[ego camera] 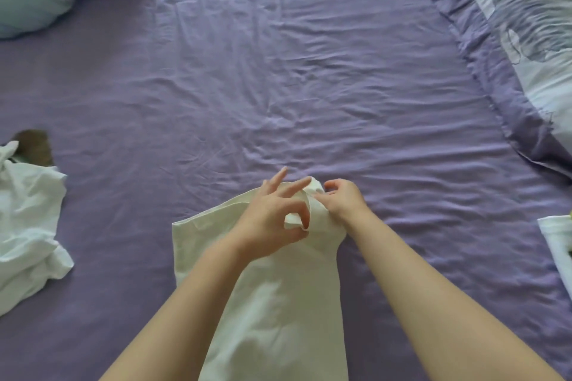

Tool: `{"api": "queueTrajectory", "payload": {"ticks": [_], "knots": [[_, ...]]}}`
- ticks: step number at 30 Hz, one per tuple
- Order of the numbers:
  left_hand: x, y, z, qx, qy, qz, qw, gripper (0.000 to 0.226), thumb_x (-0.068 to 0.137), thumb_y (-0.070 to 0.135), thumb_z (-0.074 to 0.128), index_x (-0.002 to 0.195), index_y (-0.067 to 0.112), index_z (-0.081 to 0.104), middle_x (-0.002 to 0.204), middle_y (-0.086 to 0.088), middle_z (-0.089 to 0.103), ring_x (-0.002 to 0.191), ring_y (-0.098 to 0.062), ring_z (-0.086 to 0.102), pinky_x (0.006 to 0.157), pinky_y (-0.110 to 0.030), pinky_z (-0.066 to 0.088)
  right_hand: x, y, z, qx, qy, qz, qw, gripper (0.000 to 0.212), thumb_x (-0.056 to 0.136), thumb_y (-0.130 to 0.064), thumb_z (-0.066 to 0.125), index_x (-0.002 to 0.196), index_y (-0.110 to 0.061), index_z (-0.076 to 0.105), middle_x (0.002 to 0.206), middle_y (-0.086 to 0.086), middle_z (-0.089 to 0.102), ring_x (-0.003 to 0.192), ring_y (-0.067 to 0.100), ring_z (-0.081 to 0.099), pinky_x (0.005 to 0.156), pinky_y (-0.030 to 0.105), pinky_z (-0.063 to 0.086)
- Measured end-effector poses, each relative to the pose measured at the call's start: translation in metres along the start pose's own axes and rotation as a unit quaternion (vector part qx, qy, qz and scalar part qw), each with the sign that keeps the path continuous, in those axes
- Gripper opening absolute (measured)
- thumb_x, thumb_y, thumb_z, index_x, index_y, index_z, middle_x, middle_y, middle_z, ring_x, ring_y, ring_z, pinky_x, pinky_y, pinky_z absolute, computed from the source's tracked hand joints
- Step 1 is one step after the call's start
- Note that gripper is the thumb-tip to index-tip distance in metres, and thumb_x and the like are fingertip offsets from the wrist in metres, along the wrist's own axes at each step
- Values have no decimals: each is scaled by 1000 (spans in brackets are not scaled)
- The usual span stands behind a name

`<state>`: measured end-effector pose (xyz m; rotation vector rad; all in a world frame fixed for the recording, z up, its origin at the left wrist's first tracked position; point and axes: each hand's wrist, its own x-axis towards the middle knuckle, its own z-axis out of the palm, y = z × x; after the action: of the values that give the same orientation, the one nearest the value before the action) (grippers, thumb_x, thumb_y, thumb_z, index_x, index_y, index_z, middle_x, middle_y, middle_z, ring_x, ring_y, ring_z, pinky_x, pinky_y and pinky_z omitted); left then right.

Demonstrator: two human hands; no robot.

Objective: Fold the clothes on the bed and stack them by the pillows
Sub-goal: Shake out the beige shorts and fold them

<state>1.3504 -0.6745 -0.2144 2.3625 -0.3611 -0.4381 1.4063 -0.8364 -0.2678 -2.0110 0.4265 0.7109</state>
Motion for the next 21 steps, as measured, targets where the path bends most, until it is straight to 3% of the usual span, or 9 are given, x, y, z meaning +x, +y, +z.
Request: {"api": "queueTrajectory", "payload": {"ticks": [2, 4, 7, 9, 10, 12, 16, 19, 21], "knots": [[9, 3, -9, -13, -45, 2, 999, 27, 78, 22, 75, 73, 34, 51, 138, 17, 49, 143, -6, 15, 116, -39, 0, 0, 2, -5, 103, -8, 2, 995, 41, 81, -14, 70, 119, -6, 57, 105, 7, 66, 92, 20, 64, 80, 31, 53], [17, 6, -13, -37, -39, -9, 999, 24, 81, 20, 72, 77, 33, 51, 105, 16, 62, 117, -1, 47, 118, -37, 2, -3, 5, -12, 213, -24, -13, 977, 28, 82, 0, 66, 109, -3, 61, 95, 9, 68, 78, 17, 65, 67, 24, 55], [25, 7, -15, -81, -7, -61, 995, 16, 87, 18, 65, 86, 27, 52, 82, 8, 55, 77, -10, 49, 100, -25, 32, -5, 12, -16, 290, -35, -25, 956, 21, 84, 5, 62, 104, -4, 62, 94, 10, 68, 78, 17, 65, 67, 21, 54], [34, 7, -13, -63, 5, -77, 995, 8, 91, 19, 60, 97, 22, 56, 82, 9, 52, 79, -14, 48, 78, -26, 41, -5, 15, -18, 312, -39, -31, 949, 19, 86, 4, 60, 103, -6, 62, 96, 10, 69, 82, 18, 65, 70, 23, 54], [40, 6, -11, -44, 9, -76, 996, 10, 92, 19, 58, 102, 18, 56, 85, 8, 52, 83, -16, 50, 77, -30, 42, -3, 16, -18, 315, -41, -36, 947, 17, 87, 2, 59, 102, -6, 62, 97, 10, 70, 83, 18, 66, 70, 23, 54], [55, 3, -8, -7, 4, -71, 997, 16, 93, 17, 56, 108, 12, 58, 94, 4, 53, 98, -21, 50, 83, -35, 41, -1, 19, -18, 324, -44, -40, 944, 15, 87, -1, 62, 101, -7, 63, 96, 10, 70, 80, 15, 66, 67, 21, 54], [78, -7, 3, 28, -38, -75, 996, 20, 88, 16, 63, 106, 7, 62, 124, -3, 51, 121, -22, 41, 100, -26, 30, 6, 27, -19, 356, -58, -12, 933, 13, 87, -5, 63, 99, -7, 65, 88, 7, 70, 66, 11, 64, 58, 21, 52], [79, -15, 9, -17, -45, -132, 990, 6, 87, 13, 59, 90, 18, 57, 103, 0, 55, 98, -22, 54, 84, -34, 45, 6, 35, -27, 437, -68, 4, 897, 16, 94, -2, 49, 99, -7, 63, 92, 9, 70, 72, 14, 67, 68, 25, 55], [79, -20, 12, -34, -25, -153, 987, 16, 85, 8, 57, 80, 23, 54, 91, 3, 55, 84, -19, 53, 74, -33, 46, 3, 42, -37, 425, -76, -9, 902, 25, 92, 3, 42, 96, -7, 64, 104, 12, 68, 90, 19, 65, 84, 33, 52]]}}
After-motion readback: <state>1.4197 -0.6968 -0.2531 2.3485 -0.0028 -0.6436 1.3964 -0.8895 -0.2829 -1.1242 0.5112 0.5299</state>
